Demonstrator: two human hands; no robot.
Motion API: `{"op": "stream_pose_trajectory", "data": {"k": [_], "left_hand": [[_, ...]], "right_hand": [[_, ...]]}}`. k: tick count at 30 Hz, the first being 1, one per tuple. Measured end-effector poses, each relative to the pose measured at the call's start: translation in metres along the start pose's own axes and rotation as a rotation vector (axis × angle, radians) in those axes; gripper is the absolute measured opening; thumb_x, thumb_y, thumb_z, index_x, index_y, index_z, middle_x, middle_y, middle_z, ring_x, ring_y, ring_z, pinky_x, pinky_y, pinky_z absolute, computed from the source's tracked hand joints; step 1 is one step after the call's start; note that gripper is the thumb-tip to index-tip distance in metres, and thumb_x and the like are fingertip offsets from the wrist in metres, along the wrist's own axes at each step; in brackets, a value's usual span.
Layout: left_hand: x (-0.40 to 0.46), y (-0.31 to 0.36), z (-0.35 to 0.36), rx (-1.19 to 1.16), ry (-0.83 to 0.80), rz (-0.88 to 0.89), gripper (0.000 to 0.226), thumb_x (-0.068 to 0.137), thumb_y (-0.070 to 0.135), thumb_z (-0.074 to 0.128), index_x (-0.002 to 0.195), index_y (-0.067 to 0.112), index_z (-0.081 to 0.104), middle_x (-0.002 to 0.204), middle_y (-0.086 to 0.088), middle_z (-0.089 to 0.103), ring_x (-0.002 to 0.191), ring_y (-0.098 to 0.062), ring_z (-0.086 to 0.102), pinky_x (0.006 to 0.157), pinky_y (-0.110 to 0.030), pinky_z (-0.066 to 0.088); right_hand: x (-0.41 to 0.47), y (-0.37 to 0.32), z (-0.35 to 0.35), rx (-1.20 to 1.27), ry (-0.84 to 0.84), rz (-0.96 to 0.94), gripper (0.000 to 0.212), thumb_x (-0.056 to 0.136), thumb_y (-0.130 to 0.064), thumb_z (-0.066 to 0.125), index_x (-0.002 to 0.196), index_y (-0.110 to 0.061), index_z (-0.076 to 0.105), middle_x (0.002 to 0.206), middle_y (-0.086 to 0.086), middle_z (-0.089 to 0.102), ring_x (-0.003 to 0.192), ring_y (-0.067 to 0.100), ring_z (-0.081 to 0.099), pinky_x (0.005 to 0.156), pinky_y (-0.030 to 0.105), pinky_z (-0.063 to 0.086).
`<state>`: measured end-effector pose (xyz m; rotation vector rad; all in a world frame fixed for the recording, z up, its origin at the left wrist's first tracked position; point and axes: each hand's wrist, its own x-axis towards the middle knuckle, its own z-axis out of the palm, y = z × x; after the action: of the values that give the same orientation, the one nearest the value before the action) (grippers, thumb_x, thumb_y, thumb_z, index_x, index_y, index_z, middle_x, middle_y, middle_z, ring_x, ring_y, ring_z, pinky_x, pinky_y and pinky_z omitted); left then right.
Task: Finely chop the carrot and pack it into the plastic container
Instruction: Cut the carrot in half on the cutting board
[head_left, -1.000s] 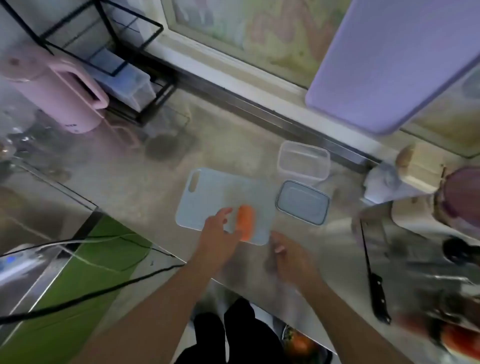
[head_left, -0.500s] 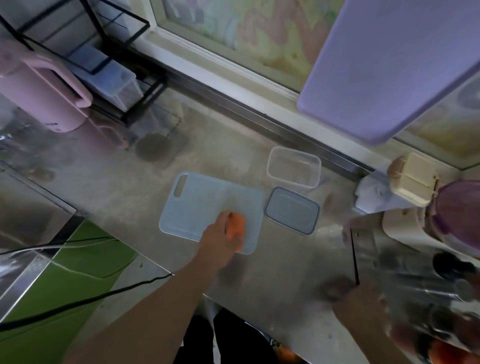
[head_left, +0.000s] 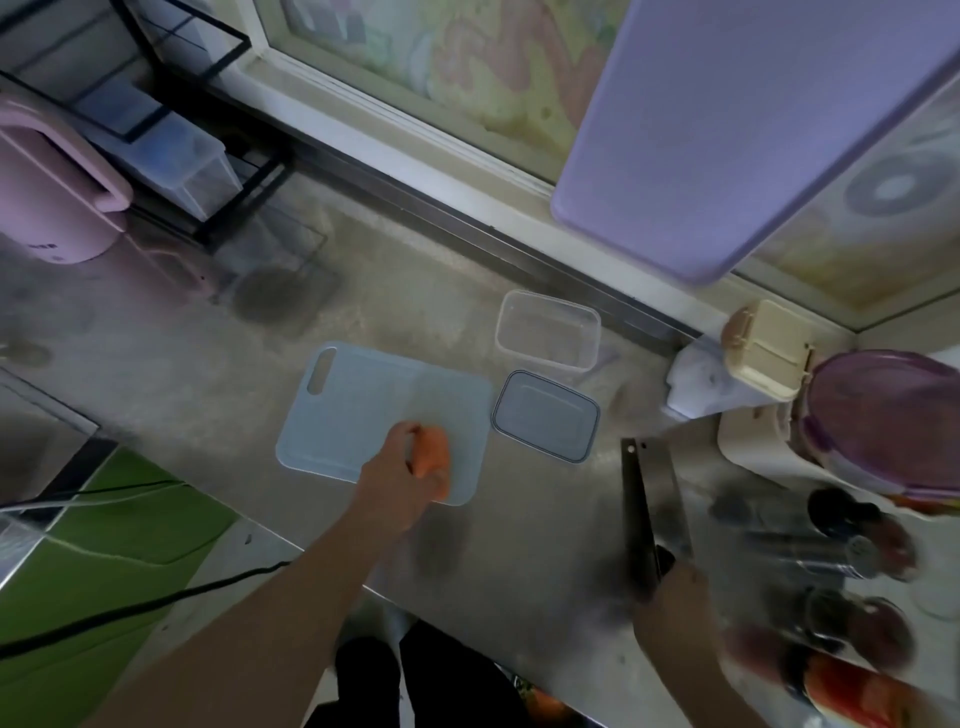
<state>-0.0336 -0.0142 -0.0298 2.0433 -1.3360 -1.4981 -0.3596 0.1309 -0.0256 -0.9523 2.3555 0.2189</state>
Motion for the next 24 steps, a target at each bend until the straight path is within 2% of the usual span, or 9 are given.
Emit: {"op": "stream_pose_trajectory", "data": {"k": [2,4,6,9,12,15,17,20,24], "left_hand": [[-0.001,-0.001,-0.002,-0.004,-0.011,-0.001,0.071,0.089,0.023,0.078,0.149,0.034,0.041,0.104,-0.001,0.062,0.086,-0.012,0.061,0.059,-0.020,0.045],[-0.002,-0.001,-0.006,-0.009,-0.006,-0.001,0.070,0.088,0.023,0.079,0.146,0.034,0.042,0.100,0.000,0.062,0.084,-0.012,0.061,0.060,-0.019,0.045],[-0.004,0.000,-0.013,-0.017,0.009,-0.003,0.066,0.089,0.021,0.077,0.144,0.035,0.044,0.097,-0.001,0.062,0.082,-0.012,0.062,0.054,-0.015,0.045],[-0.002,0.000,-0.029,-0.050,0.038,-0.031,0.066,0.090,0.018,0.077,0.143,0.037,0.044,0.097,-0.004,0.064,0.080,-0.015,0.063,0.045,-0.008,0.041],[0.001,0.000,-0.051,-0.071,0.087,-0.054,0.066,0.087,0.019,0.079,0.141,0.039,0.047,0.095,-0.007,0.068,0.079,-0.020,0.066,0.049,-0.015,0.044],[0.010,-0.003,-0.074,-0.090,0.139,-0.078,0.065,0.084,0.022,0.081,0.136,0.043,0.049,0.095,-0.009,0.070,0.081,-0.024,0.069,0.053,-0.021,0.047],[0.021,-0.008,-0.087,-0.110,0.155,-0.088,0.065,0.081,0.023,0.083,0.132,0.045,0.051,0.092,-0.009,0.072,0.079,-0.026,0.070,0.056,-0.027,0.051],[0.040,-0.015,-0.101,-0.132,0.166,-0.094,0.062,0.079,0.028,0.086,0.125,0.048,0.051,0.089,-0.006,0.074,0.077,-0.027,0.073,0.061,-0.032,0.056],[0.067,-0.011,-0.107,-0.169,0.132,-0.082,0.062,0.078,0.033,0.088,0.125,0.048,0.051,0.094,-0.002,0.075,0.080,-0.024,0.075,0.067,-0.029,0.055]], "right_hand": [[-0.010,-0.008,-0.001,0.097,0.054,-0.057,0.028,0.078,-0.023,0.070,0.101,-0.013,0.057,0.099,0.011,0.058,0.079,0.028,0.058,0.061,0.040,0.053],[-0.026,-0.028,-0.011,0.270,0.056,-0.098,0.014,0.083,-0.015,0.066,0.091,-0.017,0.054,0.094,0.009,0.059,0.074,0.025,0.057,0.060,0.042,0.052],[-0.040,-0.056,-0.021,0.399,0.020,-0.161,0.013,0.093,-0.013,0.062,0.088,-0.021,0.053,0.085,0.006,0.059,0.072,0.021,0.058,0.061,0.037,0.050],[-0.060,-0.107,-0.034,0.562,-0.100,-0.239,0.010,0.100,-0.018,0.057,0.099,-0.026,0.052,0.085,0.002,0.063,0.069,0.017,0.060,0.046,0.018,0.040],[-0.070,-0.158,-0.039,0.656,-0.148,-0.270,0.010,0.100,-0.038,0.055,0.109,-0.035,0.051,0.090,-0.003,0.067,0.076,0.017,0.065,0.054,0.025,0.047],[-0.075,-0.205,-0.040,0.615,-0.186,-0.392,0.019,0.103,-0.052,0.044,0.109,-0.039,0.056,0.094,-0.011,0.067,0.085,0.006,0.063,0.066,0.027,0.044],[-0.077,-0.232,-0.035,0.535,-0.208,-0.469,0.026,0.106,-0.049,0.038,0.099,-0.034,0.059,0.086,-0.005,0.066,0.077,0.005,0.062,0.063,0.025,0.044],[-0.073,-0.260,-0.024,0.400,-0.182,-0.523,0.028,0.106,-0.043,0.036,0.092,-0.030,0.056,0.072,-0.001,0.062,0.065,0.011,0.060,0.058,0.032,0.045],[-0.065,-0.283,-0.011,0.280,-0.143,-0.513,0.031,0.106,-0.044,0.034,0.084,-0.026,0.045,0.069,-0.002,0.058,0.063,0.017,0.057,0.054,0.034,0.038]]}}
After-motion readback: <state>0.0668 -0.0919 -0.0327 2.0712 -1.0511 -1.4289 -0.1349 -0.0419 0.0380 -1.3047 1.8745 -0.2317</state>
